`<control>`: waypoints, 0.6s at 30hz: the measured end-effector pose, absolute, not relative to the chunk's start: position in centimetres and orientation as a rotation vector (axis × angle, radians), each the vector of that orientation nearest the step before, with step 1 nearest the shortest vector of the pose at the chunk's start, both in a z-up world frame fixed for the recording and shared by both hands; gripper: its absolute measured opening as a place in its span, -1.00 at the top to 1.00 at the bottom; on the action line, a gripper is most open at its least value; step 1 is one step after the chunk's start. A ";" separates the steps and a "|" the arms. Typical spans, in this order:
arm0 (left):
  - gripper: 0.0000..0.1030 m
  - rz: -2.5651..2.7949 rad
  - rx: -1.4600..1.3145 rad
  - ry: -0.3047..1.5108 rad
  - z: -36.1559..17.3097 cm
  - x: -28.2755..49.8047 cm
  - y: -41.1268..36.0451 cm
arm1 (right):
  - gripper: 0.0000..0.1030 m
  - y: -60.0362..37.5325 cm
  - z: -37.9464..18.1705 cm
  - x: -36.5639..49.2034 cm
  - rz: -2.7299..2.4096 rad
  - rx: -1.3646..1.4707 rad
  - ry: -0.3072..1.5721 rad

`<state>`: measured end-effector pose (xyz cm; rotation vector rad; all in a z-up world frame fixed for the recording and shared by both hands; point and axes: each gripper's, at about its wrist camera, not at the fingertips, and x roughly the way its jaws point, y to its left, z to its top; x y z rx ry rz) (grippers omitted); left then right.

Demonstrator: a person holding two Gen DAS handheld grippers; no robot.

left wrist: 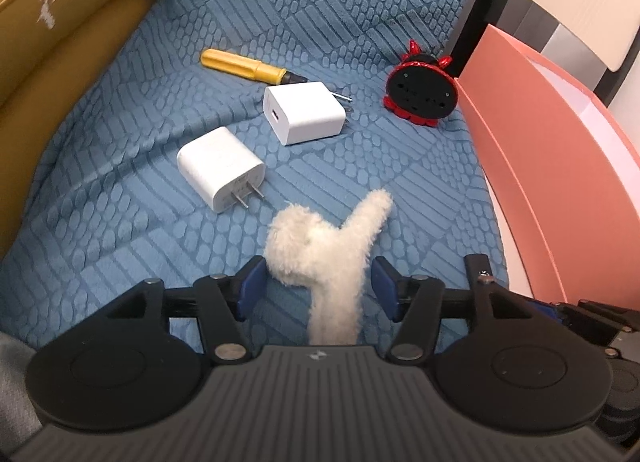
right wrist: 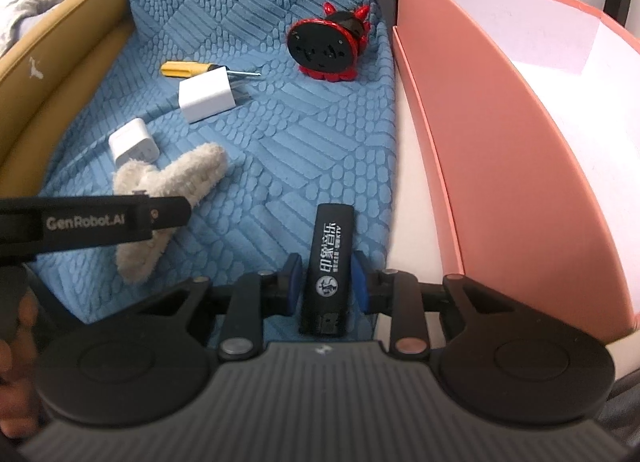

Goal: Organize rigid objects
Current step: 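Close the right tool on the USB stick while the left tool grasps the white fuzzy clip, then lift and carry the USB stick and fuzzy clip over the pink box with both tools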

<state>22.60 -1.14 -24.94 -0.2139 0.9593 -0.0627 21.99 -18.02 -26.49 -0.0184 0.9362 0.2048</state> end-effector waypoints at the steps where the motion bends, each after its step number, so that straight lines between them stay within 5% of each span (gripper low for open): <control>1: -0.24 -0.063 -0.208 0.957 -25.0 22.7 -1.2 | 0.47 -18.0 -26.5 22.0 0.204 -0.022 0.933; 18: -0.16 -0.091 -0.248 0.913 -24.5 23.6 -1.3 | 0.47 -18.1 -24.3 22.5 0.236 0.018 0.900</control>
